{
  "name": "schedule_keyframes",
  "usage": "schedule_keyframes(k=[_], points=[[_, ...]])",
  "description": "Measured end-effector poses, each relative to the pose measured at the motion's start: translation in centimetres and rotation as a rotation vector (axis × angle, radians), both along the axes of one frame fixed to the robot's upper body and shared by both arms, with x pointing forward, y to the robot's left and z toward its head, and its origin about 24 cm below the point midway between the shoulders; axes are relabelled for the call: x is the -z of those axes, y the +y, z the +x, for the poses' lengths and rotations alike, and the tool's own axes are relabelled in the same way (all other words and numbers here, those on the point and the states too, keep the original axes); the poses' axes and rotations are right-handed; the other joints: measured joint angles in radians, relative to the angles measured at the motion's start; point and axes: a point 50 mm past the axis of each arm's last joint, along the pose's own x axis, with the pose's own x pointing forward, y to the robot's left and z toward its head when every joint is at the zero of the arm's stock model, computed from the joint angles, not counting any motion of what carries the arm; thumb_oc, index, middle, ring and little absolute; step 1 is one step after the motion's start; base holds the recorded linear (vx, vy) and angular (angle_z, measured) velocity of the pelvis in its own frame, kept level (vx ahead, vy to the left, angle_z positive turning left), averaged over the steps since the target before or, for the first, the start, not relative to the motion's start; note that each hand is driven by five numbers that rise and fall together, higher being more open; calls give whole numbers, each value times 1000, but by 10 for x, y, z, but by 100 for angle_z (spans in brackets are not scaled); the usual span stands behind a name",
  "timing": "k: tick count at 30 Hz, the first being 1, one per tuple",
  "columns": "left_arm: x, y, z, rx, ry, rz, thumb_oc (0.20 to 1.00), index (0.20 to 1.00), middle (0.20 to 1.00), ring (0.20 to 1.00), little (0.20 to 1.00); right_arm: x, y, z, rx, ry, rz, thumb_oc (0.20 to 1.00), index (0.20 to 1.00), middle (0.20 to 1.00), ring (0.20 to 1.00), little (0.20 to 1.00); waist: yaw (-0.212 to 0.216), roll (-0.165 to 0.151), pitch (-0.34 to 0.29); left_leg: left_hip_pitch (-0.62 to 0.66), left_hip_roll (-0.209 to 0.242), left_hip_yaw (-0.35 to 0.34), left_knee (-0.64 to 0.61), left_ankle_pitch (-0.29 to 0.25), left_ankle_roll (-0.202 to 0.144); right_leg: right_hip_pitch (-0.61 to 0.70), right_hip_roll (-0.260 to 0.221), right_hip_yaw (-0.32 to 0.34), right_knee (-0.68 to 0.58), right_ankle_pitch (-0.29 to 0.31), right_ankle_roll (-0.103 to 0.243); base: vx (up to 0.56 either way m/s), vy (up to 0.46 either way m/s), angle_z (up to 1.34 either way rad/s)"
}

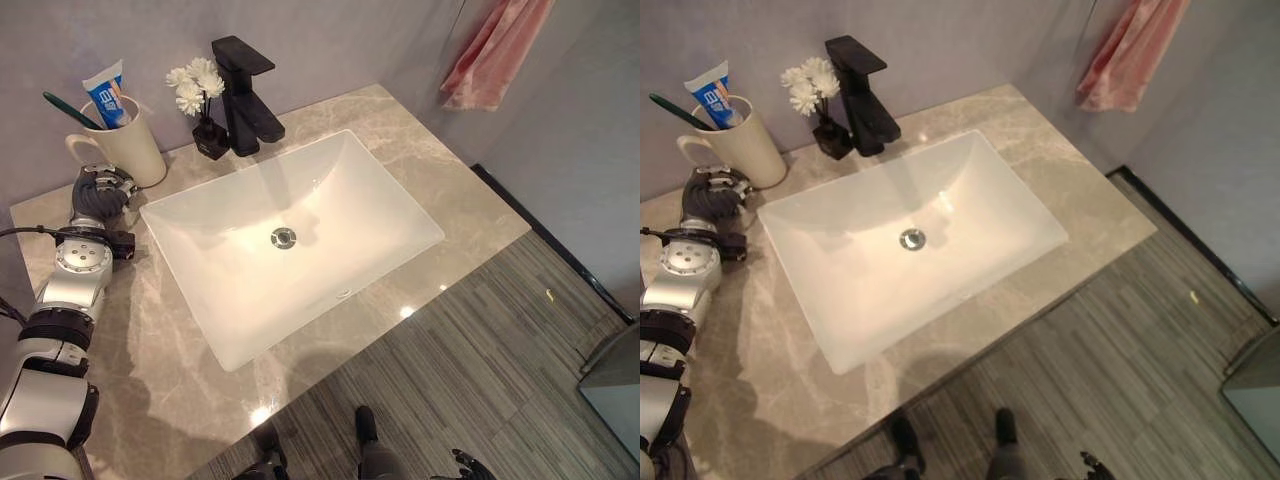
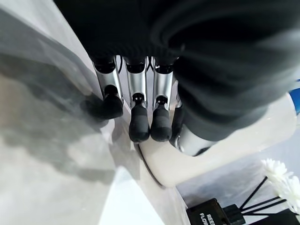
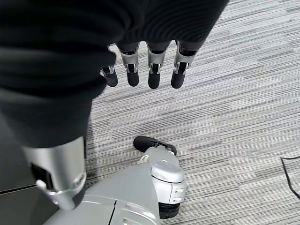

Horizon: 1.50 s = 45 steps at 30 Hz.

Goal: Put brush and paste in cup on sink, flatten towel.

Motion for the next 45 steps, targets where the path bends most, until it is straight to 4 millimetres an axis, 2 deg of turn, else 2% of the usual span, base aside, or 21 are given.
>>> schedule_keyframes(k=[9,11,13,17,19,22,24,26,27,28,30,32,33,35,38,43,44,45], points=[[-13,10,-3,-64,-72,-20,200,200,200,200,200,0,1,4,-1,-11,1,1000,1000,1000,1000,1000,4,-36,15,-9,4,30,2,5,-7,-20,3,4,-21,1,-2,-7,-35,-12],[-13,10,-3,-67,-69,-21,200,200,200,200,200,3,2,-2,7,12,2,1000,1000,1000,1000,1000,5,-46,8,-9,1,30,5,7,-10,-14,-2,0,-27,-31,-11,36,-24,5],[-12,11,-3,-74,-62,-23,200,200,200,200,200,5,5,-7,15,30,9,1000,1000,1000,1000,1000,5,-68,-7,-15,-7,30,23,6,-11,-8,-13,-3,-27,-97,-7,1,-24,8],[-3,18,-7,-122,-39,-32,200,200,200,200,200,5,4,1,12,15,6,1000,1000,1000,1000,1000,17,-49,-1,-7,38,22,61,-2,-39,18,32,-6,-26,-82,-15,-7,-25,-6],[7,20,-11,-132,-9,-20,200,200,200,200,200,3,1,7,7,1,-3,1000,1000,1000,1000,1000,21,-35,5,12,54,12,62,-7,-47,42,43,-10,-26,-88,-25,2,-6,3],[18,20,-16,-130,20,-17,200,200,200,200,200,3,-1,4,9,10,-8,1000,1000,1000,1000,1000,24,-18,4,19,56,-6,61,-5,-50,58,46,-31,-26,-95,-38,-8,-23,15],[21,25,-29,-134,-4,-30,200,200,200,200,200,1,0,10,8,-6,-7,1000,1000,1000,1000,1000,34,-12,5,20,57,-7,60,-3,-54,58,48,-34,-26,-97,-40,-18,-11,0],[41,34,-66,-143,-9,-35,200,200,200,200,200,-1,0,17,3,-33,-4,1000,1000,1000,1000,1000,49,-3,8,50,63,1,55,-3,-56,79,56,-50,-26,-95,-44,-52,-45,-7],[60,38,-83,-164,47,-34,200,200,200,200,200,-1,-1,14,8,-27,-8,1000,1000,1000,1000,1000,90,5,12,75,68,-2,50,-7,-64,103,61,-60,-26,-99,-49,-68,-80,-33],[66,45,-118,-209,-5,-65,200,200,200,200,200,-2,-1,17,15,-44,-5,1000,1000,1000,1000,1000,109,4,17,100,77,25,47,-12,-73,108,62,-88,-29,-116,-72,-60,-80,-20],[76,46,-127,-238,7,-102,200,200,200,200,200,-1,-3,14,23,-26,-11,1000,1000,1000,1000,1000,137,5,16,112,81,17,51,-15,-77,126,66,-99,-28,-125,-71,-14,-53,-2],[92,35,-144,-223,-6,-194,200,200,200,200,200,-3,-5,15,44,-42,-12,1000,1000,1000,1000,1000,142,19,20,128,83,-6,52,-14,-80,160,66,-122,-27,-135,-66,-22,-76,26],[101,22,-150,-185,1,-227,200,200,200,200,200,-4,-7,13,54,-45,-13,1000,1000,1000,1000,1000,141,22,21,143,81,-10,49,-14,-80,175,68,-126,-31,-135,-62,-62,-86,27],[103,2,-147,-75,-20,-307,200,200,200,200,200,-5,-8,17,55,-59,-13,1000,1000,1000,1000,1000,142,30,18,149,85,-31,52,-9,-80,194,74,-140,-27,-136,-63,-74,-94,21],[95,-40,-137,204,-30,-390,200,200,200,200,200,-9,-9,25,64,-103,-9,1000,1000,1000,1000,1000,141,41,25,174,98,-30,53,-2,-85,217,88,-138,-27,-136,-68,-76,-142,0],[94,-72,-122,391,-38,-458,200,200,200,200,200,-9,-9,20,67,-97,-7,1000,1000,1000,1000,1000,107,72,26,224,127,-26,52,-8,-114,260,118,-133,-26,-151,-89,-83,-129,-10],[84,-90,-113,483,-66,-458,200,200,200,200,200,-8,-10,15,76,-86,-9,1000,1000,1000,1000,1000,91,78,29,228,134,-77,64,-5,-135,252,138,-107,-23,-162,-108,-111,-120,-51],[81,-96,-110,519,-72,-455,200,200,200,200,200,-8,-13,14,78,-83,-15,1000,1000,1000,1000,1000,114,80,31,231,133,-180,80,-18,-145,237,142,-75,-14,-162,-116,-79,-95,-68]])
